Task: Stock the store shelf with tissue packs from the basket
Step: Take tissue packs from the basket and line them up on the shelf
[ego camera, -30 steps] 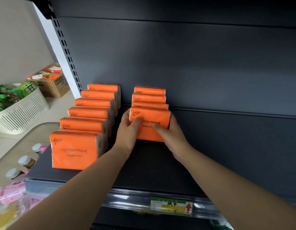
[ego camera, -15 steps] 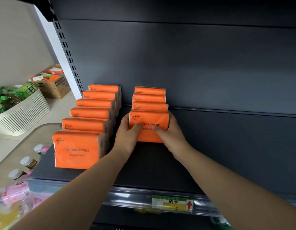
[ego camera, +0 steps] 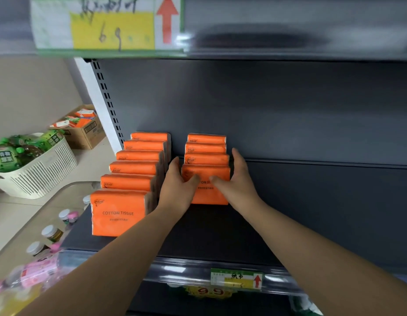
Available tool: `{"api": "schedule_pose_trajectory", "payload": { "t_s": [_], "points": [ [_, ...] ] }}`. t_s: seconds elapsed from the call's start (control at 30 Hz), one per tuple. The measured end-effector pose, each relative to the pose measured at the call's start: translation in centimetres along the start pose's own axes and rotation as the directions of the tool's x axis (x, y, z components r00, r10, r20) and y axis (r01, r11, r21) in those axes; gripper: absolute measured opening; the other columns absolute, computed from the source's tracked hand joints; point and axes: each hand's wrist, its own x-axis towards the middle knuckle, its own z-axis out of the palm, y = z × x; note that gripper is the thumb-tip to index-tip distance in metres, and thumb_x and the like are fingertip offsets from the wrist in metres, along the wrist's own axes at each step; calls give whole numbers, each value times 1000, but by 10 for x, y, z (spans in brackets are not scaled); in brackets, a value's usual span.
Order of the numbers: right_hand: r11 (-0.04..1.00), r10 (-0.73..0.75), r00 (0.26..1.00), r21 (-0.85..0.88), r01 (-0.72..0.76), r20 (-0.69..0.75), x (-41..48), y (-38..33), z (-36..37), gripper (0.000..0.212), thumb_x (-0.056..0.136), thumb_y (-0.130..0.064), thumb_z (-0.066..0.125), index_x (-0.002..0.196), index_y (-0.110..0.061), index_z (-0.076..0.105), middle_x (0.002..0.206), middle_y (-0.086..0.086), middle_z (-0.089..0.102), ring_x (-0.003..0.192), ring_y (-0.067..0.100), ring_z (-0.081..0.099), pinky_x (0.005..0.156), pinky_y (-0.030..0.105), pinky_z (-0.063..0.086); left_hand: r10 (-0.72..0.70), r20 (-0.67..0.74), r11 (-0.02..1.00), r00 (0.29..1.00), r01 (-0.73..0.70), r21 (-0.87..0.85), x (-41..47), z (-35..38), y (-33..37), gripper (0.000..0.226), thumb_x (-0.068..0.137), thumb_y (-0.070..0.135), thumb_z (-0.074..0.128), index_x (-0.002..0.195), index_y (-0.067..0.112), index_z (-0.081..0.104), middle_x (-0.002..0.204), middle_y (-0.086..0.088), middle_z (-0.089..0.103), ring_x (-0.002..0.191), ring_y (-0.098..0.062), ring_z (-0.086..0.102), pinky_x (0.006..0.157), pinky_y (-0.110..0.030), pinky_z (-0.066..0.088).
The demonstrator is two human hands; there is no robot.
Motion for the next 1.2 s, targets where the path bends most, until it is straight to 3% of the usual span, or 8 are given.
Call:
{"api": "schedule_pose_trajectory", "payload": {
  "t_s": [0.07, 0.17, 0.23, 0.33, 0.53, 0.7, 0.97, 1.2],
  "points": [
    [994, -29, 1000, -103, 30, 6, -3, -6, -3, 83, 83, -19, 70, 146, -37, 20, 138, -26, 26, 123, -12, 28, 103, 18, 27, 40, 9, 996, 999, -41, 81, -4, -3, 8, 63, 91, 20, 60, 147, 20, 30, 130, 9, 47, 112, -5, 46, 85, -18, 34],
    [959, -71, 997, -272, 74, 22, -9, -17, -9, 89, 84, -22, 67, 152, -26, 9, 159, -3, 10, 146, 13, 10, 119, 40, 16, 118, 38, 965, 992, -124, 232, -11, -7, 19, 65, 89, 17, 60, 147, 17, 30, 140, 6, 40, 132, -12, 39, 99, -24, 32],
    [927, -89, 996, -362, 93, 28, -14, -23, -13, 88, 86, -26, 65, 152, -26, 7, 160, -2, 7, 147, 16, 4, 120, 44, 8, 161, 77, 916, 984, -178, 360, -16, -10, 24, 69, 89, 20, 59, 150, 15, 27, 151, -2, 34, 141, -19, 30, 114, -34, 29],
    [871, -96, 995, -481, 104, 42, -22, -29, -19, 86, 87, -32, 62, 152, -26, 5, 161, -2, 3, 148, 15, -2, 120, 45, 1, 205, 99, 814, 974, -226, 534, -25, -14, 31, 74, 90, 27, 57, 153, 16, 20, 159, -7, 23, 148, -24, 16, 120, -42, 19],
    [753, -88, 993, -648, 117, 77, -45, -40, -31, 85, 88, -38, 58, 152, -29, 3, 161, -2, -7, 147, 18, -9, 119, 46, -4, 291, 174, 569, 941, -316, 759, -48, -19, 36, 78, 90, 38, 53, 154, 19, 13, 162, -9, 12, 150, -27, 4, 122, -44, 8],
    [699, -85, 991, -702, 136, 107, -67, -51, -36, 84, 87, -37, 55, 151, -29, 2, 161, -3, -8, 147, 19, -12, 117, 48, -6, 332, 204, 438, 921, -342, 832, -70, -21, 42, 76, 90, 41, 48, 154, 20, 13, 162, -9, 10, 150, -27, 3, 121, -46, 6],
    [600, -79, 986, -783, 166, 148, -121, -55, -39, 84, 88, -39, 53, 152, -28, 0, 160, -1, -7, 147, 21, -12, 117, 48, -5, 327, 244, 336, 913, -354, 873, -123, -27, 43, 76, 91, 43, 47, 153, 18, 12, 162, -9, 8, 150, -27, 1, 121, -47, 6],
    [540, -41, 977, -818, 197, 208, -168, -40, -35, 85, 88, -42, 53, 152, -25, -2, 160, 2, -6, 147, 23, -10, 118, 50, -2, 267, 260, 319, 928, -339, 885, -173, -32, 18, 76, 91, 44, 46, 154, 16, 14, 162, -10, 10, 150, -28, 3, 121, -48, 7]
  ]
}}
